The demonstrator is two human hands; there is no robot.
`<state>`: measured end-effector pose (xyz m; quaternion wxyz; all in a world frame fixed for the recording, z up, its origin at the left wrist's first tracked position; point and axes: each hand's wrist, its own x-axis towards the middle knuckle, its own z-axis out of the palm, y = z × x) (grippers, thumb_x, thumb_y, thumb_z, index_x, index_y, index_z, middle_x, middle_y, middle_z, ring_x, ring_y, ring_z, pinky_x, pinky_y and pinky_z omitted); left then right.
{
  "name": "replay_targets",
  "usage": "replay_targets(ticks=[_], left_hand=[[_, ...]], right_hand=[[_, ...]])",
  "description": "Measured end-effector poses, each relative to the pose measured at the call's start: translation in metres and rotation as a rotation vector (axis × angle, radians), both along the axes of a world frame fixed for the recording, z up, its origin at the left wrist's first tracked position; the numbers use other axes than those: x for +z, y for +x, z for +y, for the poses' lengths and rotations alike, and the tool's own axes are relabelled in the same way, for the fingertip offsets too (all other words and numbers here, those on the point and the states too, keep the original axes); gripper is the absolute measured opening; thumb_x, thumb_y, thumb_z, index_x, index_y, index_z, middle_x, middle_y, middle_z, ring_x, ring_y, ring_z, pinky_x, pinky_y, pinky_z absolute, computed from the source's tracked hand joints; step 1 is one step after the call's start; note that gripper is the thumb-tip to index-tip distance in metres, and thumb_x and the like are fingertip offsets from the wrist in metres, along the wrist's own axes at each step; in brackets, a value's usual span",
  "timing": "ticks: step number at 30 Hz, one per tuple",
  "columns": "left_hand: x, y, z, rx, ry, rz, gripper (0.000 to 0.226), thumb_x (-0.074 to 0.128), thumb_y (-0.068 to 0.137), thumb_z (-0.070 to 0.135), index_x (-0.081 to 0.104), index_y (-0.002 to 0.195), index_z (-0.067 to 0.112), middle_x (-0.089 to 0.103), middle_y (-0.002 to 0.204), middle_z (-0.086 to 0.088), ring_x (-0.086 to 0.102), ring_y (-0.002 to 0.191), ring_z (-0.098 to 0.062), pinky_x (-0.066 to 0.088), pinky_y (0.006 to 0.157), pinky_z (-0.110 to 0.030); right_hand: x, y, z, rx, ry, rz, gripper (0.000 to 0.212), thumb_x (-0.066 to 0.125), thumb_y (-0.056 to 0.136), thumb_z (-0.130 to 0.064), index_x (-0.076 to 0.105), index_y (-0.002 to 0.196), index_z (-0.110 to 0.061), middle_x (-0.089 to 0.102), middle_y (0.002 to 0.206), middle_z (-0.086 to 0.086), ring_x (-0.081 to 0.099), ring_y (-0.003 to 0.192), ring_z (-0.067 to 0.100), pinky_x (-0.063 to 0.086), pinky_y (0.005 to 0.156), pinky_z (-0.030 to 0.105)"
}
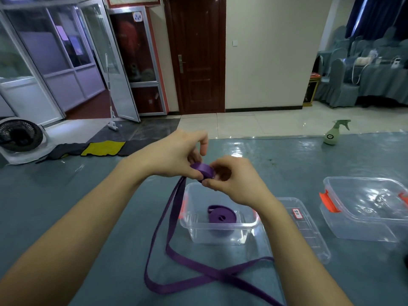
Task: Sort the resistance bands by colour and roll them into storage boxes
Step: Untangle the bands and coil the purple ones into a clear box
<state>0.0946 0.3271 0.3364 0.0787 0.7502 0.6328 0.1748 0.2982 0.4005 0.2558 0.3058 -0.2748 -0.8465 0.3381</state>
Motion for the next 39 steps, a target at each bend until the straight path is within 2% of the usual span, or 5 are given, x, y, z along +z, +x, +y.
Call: replay_targets(ticks=[11, 21, 25, 30, 39], left_hand=[[-0.078, 0.009, -0.012, 0.048, 0.212, -0.998, 0.054, 0.104, 0.063, 0.043, 0.084, 0.113, 0.031, 0.085, 0.106, -0.007, 0.083, 0.100, -0.023, 0.065, 0.085, -0.028], [-0.057, 0.004, -0.013, 0.084, -0.005, -0.371, 0.038, 0.105, 0.066, 0.025, 0.089, 0.100, 0.028, 0.084, 0.085, 0.013, 0.082, 0.082, -0.004, 0.068, 0.083, -0.031], [-0.041, 0.015, -0.007, 0.051, -0.013, -0.017, 0.032, 0.103, 0.065, 0.033, 0.089, 0.094, 0.028, 0.082, 0.077, 0.015, 0.076, 0.071, 0.004, 0.066, 0.076, -0.035], [-0.044, 0.003, -0.012, 0.037, 0.071, -0.369, 0.037, 0.104, 0.068, 0.026, 0.088, 0.101, 0.029, 0.084, 0.089, 0.011, 0.080, 0.085, -0.006, 0.065, 0.087, -0.029], [-0.055, 0.011, -0.011, 0.059, 0.246, -0.904, 0.037, 0.103, 0.067, 0.035, 0.088, 0.100, 0.031, 0.086, 0.098, -0.001, 0.084, 0.093, -0.020, 0.065, 0.082, -0.025]], right_hand=[[-0.007, 0.008, -0.012, 0.074, -0.455, 0.685, 0.031, 0.087, 0.083, 0.002, 0.080, 0.113, -0.004, 0.083, 0.091, 0.013, 0.080, 0.076, 0.022, 0.062, 0.077, 0.024], [-0.004, 0.029, -0.005, -0.106, -0.085, 0.026, 0.068, 0.099, 0.067, -0.048, 0.076, 0.130, -0.034, 0.075, 0.111, -0.016, 0.070, 0.078, 0.008, 0.059, 0.073, 0.023], [0.000, 0.020, -0.008, -0.032, 0.060, -0.152, 0.025, 0.091, 0.086, -0.035, 0.082, 0.109, -0.029, 0.070, 0.096, -0.010, 0.064, 0.080, 0.006, 0.051, 0.076, 0.025], [0.000, 0.024, -0.013, -0.065, 0.121, 0.028, 0.013, 0.079, 0.098, -0.022, 0.073, 0.110, -0.020, 0.069, 0.098, -0.003, 0.067, 0.086, 0.017, 0.056, 0.081, 0.032], [-0.001, 0.020, -0.016, 0.035, -0.397, 0.521, 0.021, 0.071, 0.102, -0.006, 0.067, 0.122, 0.000, 0.079, 0.095, 0.005, 0.072, 0.075, 0.021, 0.060, 0.084, 0.032]])
